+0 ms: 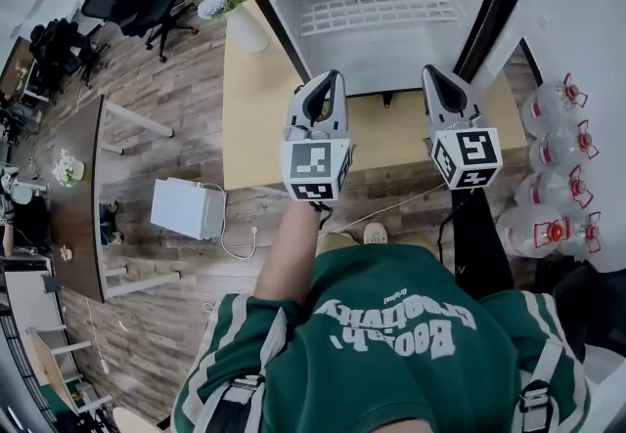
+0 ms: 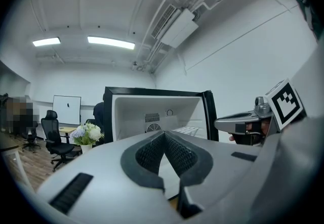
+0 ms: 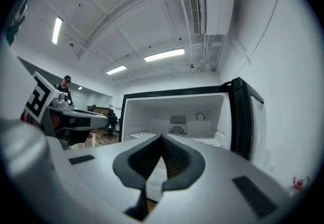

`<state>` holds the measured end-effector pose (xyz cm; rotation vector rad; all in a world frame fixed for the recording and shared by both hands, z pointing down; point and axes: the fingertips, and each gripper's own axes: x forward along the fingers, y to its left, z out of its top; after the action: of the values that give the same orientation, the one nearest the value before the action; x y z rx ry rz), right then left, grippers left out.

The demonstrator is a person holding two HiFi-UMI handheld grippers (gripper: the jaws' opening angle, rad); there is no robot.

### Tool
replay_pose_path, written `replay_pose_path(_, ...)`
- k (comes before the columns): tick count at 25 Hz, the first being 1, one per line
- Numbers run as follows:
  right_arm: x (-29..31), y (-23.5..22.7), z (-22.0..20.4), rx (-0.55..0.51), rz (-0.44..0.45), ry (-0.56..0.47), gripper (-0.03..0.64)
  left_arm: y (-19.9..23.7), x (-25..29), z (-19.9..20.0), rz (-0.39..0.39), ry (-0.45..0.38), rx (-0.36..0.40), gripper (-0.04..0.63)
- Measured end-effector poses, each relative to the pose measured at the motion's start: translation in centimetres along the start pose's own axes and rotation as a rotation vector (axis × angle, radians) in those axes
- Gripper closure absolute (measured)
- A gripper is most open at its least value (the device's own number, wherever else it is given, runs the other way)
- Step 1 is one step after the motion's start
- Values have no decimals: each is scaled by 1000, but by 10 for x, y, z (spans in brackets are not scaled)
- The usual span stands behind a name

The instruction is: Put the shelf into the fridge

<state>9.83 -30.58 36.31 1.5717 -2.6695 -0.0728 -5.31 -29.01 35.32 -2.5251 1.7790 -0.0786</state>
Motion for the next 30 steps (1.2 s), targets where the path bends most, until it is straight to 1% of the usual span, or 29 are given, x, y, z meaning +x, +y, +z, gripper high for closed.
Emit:
replay_pose_path(22,3,2,-2,-17,-6,-5,614,12,-1,0,21,3,13,595)
replay_pose_path(30,6,5,0,-29,0,-8,614,15,-1,1,26,-2,31,595)
